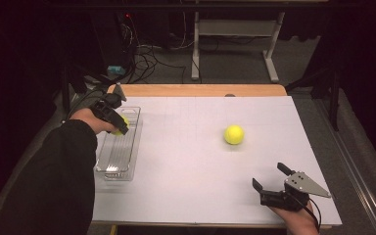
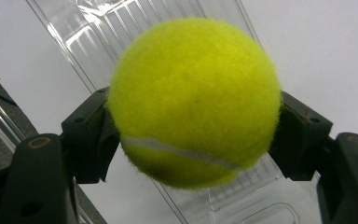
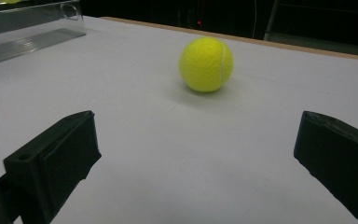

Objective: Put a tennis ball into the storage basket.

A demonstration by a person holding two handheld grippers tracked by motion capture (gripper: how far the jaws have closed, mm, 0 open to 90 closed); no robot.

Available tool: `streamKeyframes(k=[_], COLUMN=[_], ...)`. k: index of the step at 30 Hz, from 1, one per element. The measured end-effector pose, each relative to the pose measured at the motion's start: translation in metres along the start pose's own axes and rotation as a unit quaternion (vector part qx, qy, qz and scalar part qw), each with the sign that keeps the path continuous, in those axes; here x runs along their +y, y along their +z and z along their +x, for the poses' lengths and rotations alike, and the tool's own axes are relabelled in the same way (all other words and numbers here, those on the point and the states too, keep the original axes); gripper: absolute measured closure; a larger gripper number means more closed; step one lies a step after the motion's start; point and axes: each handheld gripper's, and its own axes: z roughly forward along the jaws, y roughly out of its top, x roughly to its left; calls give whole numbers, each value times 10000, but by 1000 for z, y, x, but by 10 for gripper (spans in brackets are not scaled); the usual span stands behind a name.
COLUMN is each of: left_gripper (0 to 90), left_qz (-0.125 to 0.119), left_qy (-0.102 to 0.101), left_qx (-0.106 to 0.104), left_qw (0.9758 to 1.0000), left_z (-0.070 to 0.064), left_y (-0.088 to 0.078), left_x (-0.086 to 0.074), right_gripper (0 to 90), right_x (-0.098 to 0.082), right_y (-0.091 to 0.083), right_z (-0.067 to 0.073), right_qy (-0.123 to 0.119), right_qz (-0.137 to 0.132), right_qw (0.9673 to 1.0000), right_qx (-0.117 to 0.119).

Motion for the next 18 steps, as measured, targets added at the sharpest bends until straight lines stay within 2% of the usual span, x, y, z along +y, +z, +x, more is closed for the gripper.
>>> streamKeyframes(k=[2,4,8,10,18], left_gripper=[265,265,264,264,262], left_qz=[42,63,127,110,50], left_qy=[13,10,72,59,26], left_qx=[60,-8,13,94,146], left_qw=[10000,10000,9999,9999,9999], left_z=[0,0,-2,-2,-1], left_y=[4,9,17,20,20], left_x=[0,1,4,5,8], right_gripper=[0,0,0,0,0], right_x=[0,0,-1,-1,-1], right_y=[0,1,1,1,1], right_z=[0,0,0,0,0], right_qy=[-14,-32,-29,-27,-34], right_qz=[13,20,20,30,24], right_qw=[10000,10000,10000,10000,10000], right_qx=[-6,-1,6,2,-1])
